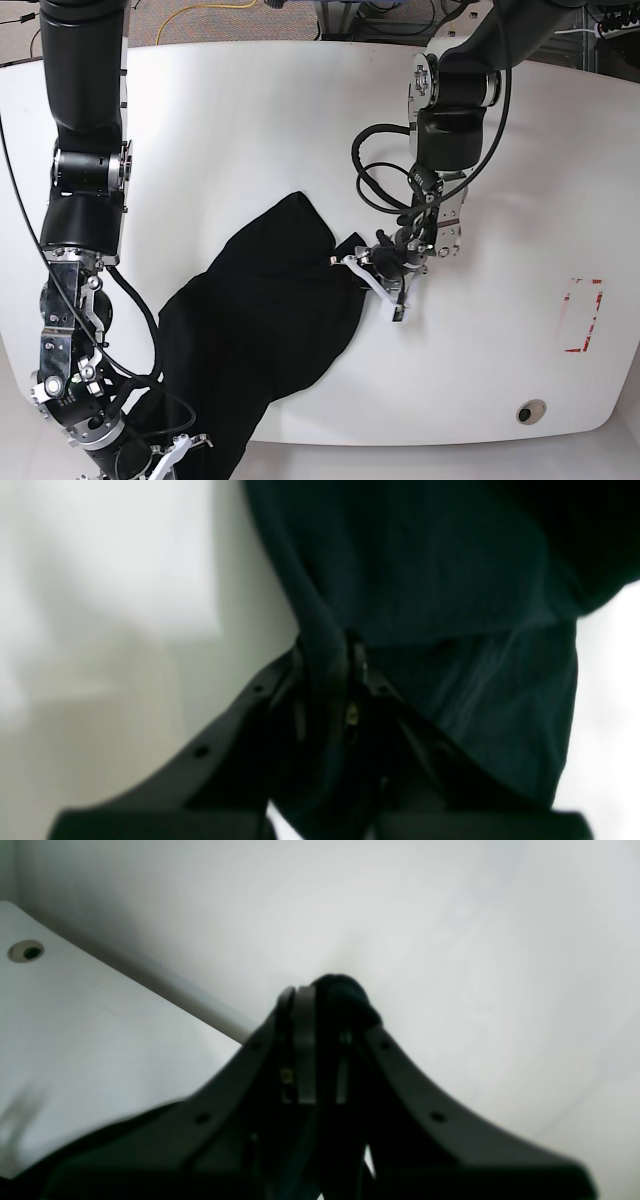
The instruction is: Layout the t-shirt on the table in an organized manner, then fold the t-shirt properly
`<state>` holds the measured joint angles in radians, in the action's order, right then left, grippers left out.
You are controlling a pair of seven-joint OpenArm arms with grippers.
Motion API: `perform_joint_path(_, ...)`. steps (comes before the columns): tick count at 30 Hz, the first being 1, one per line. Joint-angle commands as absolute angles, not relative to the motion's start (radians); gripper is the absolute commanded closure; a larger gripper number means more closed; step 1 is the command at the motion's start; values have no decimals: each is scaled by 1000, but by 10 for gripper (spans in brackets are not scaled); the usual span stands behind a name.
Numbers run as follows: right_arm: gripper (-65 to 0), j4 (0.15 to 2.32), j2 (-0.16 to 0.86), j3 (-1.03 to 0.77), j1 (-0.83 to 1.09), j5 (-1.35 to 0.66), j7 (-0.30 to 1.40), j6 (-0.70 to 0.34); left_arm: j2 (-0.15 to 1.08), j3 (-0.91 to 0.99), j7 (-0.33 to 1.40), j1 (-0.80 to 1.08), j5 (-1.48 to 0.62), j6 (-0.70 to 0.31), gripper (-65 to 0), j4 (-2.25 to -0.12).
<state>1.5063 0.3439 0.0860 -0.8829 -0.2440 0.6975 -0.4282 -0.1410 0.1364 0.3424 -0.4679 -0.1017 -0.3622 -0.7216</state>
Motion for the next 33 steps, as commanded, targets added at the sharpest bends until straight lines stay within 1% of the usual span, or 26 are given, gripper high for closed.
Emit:
perform_joint_path(1, 0, 1561, 352, 77, -914, -255, 664, -423, -133, 148, 344, -489, -87, -344, 0, -816)
perform_joint_path(6, 0, 1635, 358, 79, -891, -248, 665, -423, -128, 148, 349, -430, -85, -344, 0, -981)
perform_joint_path(11, 0, 1679, 360, 79, -874, -248, 667, -423, -96, 148, 432, -401, -88, -346, 0, -1173)
perform_joint_path(16, 0, 1679, 361, 79, -874, -248, 667, -423, -59, 150, 479, -369, -88, -348, 0, -1383)
perform_joint_path(21, 0, 1647, 361, 79, -872, -246, 667, -423, 1, 151, 565, -361, -88, -348, 0, -1584)
perform_joint_path(28, 0, 1547, 361, 79, -885, -246, 664, -423, 68, 182, 677, -406, -87, -348, 0, -1790)
perform_joint_path(33, 0, 1481, 357, 81, -926, -246, 664, -423, 105, 255, 796, -504, -87, -355, 0, -1850)
